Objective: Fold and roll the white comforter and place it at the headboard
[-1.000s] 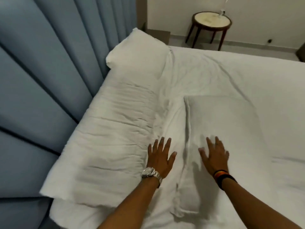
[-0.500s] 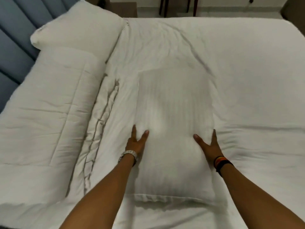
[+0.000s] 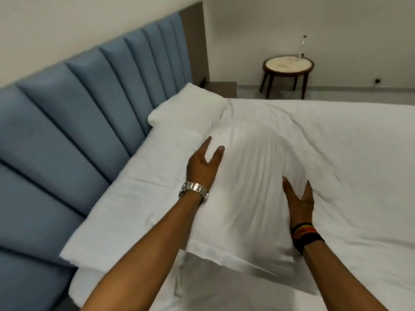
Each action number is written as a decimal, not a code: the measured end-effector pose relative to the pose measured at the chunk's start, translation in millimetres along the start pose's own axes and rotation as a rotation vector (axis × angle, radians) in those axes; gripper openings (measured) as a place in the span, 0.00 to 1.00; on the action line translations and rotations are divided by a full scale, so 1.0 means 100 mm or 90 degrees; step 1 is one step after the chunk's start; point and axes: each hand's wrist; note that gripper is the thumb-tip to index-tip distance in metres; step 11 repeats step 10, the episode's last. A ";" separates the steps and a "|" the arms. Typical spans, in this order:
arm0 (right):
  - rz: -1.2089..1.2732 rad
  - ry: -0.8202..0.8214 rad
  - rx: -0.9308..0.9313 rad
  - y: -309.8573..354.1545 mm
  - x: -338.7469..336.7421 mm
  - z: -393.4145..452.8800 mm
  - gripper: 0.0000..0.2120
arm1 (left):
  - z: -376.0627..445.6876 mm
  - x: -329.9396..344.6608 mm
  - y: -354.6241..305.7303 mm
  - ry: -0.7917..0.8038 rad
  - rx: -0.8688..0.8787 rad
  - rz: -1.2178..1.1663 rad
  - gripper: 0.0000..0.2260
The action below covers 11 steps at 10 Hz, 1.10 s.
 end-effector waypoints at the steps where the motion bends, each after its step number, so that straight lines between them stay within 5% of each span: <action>1: -0.005 0.048 -0.038 0.20 1.05 -0.22 0.47 | 0.08 -1.21 -0.06 -0.041 0.003 0.114 0.28; 3: -0.158 0.233 0.142 -0.33 2.71 -0.79 0.51 | 0.22 -3.16 0.79 0.089 -0.333 0.379 0.35; 4: -0.292 0.254 0.202 -0.60 3.21 -0.96 0.55 | 0.17 -3.28 1.48 0.122 -0.379 0.461 0.38; 5: -0.490 0.232 -0.011 -0.67 3.69 -0.84 0.51 | 0.18 -3.05 2.05 0.131 -0.232 0.491 0.36; 6: -0.719 0.314 -0.063 -0.86 4.10 -0.56 0.45 | 0.20 -2.81 2.52 0.088 -0.176 0.527 0.35; 7: -0.806 0.348 0.007 -1.11 4.18 -0.38 0.43 | 0.21 -2.72 2.79 0.073 -0.144 0.550 0.35; 9: -0.750 0.381 0.035 -0.85 4.11 -0.47 0.43 | 0.21 -2.77 2.59 0.095 -0.178 0.552 0.33; 10: -0.559 0.306 -0.034 -0.39 3.86 -0.68 0.35 | 0.51 -2.83 1.96 0.105 -0.125 0.510 0.31; 11: -0.559 0.306 -0.034 -0.39 3.86 -0.68 0.35 | 0.51 -2.83 1.96 0.105 -0.125 0.510 0.31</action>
Point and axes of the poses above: each hand's wrist, its own z-axis towards the middle knuckle, its own x-axis out of the palm, y = z × x, and after that the axes turned 14 degrees about y, right-handed
